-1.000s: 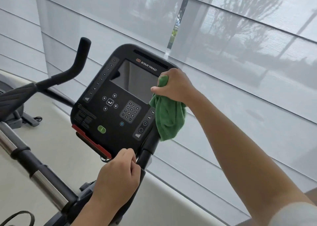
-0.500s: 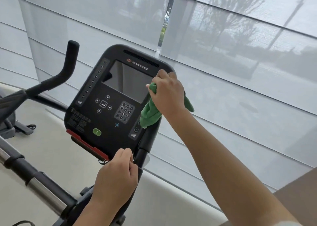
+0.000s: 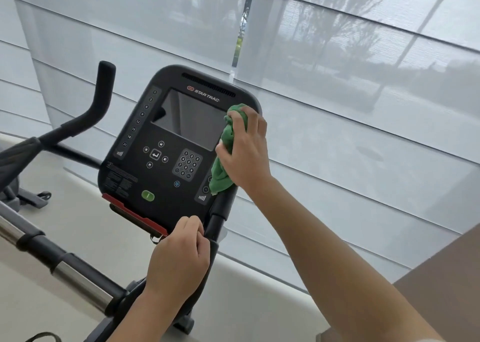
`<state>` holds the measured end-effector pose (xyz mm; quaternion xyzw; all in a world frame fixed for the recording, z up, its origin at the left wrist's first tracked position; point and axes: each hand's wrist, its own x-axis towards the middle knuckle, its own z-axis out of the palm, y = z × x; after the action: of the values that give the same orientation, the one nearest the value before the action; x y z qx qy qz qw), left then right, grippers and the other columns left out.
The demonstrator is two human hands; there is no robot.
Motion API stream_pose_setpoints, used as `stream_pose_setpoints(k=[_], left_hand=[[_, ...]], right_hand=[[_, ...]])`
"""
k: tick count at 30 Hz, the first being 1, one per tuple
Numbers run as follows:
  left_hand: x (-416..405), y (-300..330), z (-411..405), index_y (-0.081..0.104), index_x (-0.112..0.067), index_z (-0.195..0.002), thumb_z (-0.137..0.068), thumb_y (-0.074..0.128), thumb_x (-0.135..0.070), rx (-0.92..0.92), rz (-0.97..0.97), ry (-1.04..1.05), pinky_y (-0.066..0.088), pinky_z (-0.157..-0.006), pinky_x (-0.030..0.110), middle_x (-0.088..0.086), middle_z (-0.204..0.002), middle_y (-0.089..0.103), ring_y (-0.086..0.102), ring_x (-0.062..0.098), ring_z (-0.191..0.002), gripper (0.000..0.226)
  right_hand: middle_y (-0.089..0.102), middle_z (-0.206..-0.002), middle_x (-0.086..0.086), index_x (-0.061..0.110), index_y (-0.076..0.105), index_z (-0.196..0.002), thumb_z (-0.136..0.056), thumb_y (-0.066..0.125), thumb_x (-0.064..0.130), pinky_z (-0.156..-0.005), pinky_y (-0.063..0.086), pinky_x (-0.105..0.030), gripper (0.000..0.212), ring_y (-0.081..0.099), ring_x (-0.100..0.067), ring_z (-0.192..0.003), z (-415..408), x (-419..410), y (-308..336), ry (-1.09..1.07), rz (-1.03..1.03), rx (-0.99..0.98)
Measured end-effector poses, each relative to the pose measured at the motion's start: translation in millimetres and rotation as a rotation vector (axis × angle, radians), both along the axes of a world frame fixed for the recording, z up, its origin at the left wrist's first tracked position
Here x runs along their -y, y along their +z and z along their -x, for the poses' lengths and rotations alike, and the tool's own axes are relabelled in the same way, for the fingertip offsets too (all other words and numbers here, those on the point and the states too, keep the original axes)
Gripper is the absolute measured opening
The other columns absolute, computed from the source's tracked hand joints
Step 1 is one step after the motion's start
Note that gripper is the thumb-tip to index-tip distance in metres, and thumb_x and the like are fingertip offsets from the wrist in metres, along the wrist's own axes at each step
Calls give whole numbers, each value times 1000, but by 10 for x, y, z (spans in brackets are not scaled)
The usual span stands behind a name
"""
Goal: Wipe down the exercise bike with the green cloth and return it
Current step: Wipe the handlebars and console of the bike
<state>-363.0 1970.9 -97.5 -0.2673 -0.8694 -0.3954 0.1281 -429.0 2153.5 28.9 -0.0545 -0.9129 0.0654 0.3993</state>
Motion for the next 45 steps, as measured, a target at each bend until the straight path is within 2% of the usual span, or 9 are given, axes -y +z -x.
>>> stream_pose_setpoints(k=[3,7,14,19,26,32,36,41,45], left_hand=[[15,-3,-8,51,-21,-83,-97,56,-11,3,-2,-6,46,-41,26,-7,-73,48,48,11,-47,18],[24,-13,-11,51,-21,-84,-97,56,-11,4,-4,-3,50,-42,30,-7,-75,48,50,10,-47,17],[45,-18,-10,49,-23,-85,-97,57,-14,16,-17,-22,45,-44,25,-9,-77,47,49,10,-50,16],[52,-3,-7,50,-22,-87,-97,56,-15,27,-27,-25,47,-46,31,-7,-79,47,50,13,-52,14],[163,-87,-85,59,-23,-99,-95,61,-17,24,-37,-47,49,-47,25,-11,-90,53,54,10,-58,7],[212,-141,-100,64,-23,-103,-90,68,-14,49,-84,-13,46,-55,20,-13,-91,60,57,9,-67,16],[210,-126,-106,63,-23,-99,-89,68,-12,38,-109,1,54,-57,25,-12,-87,60,58,8,-72,15],[228,-145,-108,63,-24,-99,-89,68,-12,36,-130,2,52,-58,24,-13,-88,59,57,8,-74,16],[223,-169,-101,62,-23,-100,-90,66,-12,13,-123,-19,56,-60,29,-12,-89,58,57,8,-76,16]], right_hand=[[26,-164,-19,8,40,-158,-91,60,9,-121,38,-52,69,25,-44,-149,-150,9,-170,2,-56,67],[32,-166,-16,5,43,-156,-90,62,-7,-122,38,-45,69,31,-40,-151,-203,45,-139,27,18,21],[44,-153,-21,0,64,-134,-82,78,-6,-112,50,-45,54,50,-40,-136,-358,-43,-436,38,43,-65],[51,-133,-4,14,75,-116,-80,79,7,-95,51,-35,37,54,-28,-110,-471,137,-794,27,195,-6],[57,-107,16,30,76,-91,-76,76,21,-75,45,-8,17,64,-4,-92,-850,190,-904,76,580,113],[68,-92,14,28,69,-94,-74,80,12,-71,48,-14,28,66,-6,-84,-1072,53,-537,93,591,30],[66,-110,11,27,63,-114,-78,79,15,-80,50,-11,42,65,-3,-95,-754,-99,-66,111,419,-204],[42,-141,-5,14,69,-120,-76,81,4,-107,49,-36,46,53,-28,-122,-369,8,-412,53,307,-32],[48,-126,10,31,72,-108,-73,75,22,-95,51,-21,36,61,-8,-109,-597,128,-923,81,584,-3]])
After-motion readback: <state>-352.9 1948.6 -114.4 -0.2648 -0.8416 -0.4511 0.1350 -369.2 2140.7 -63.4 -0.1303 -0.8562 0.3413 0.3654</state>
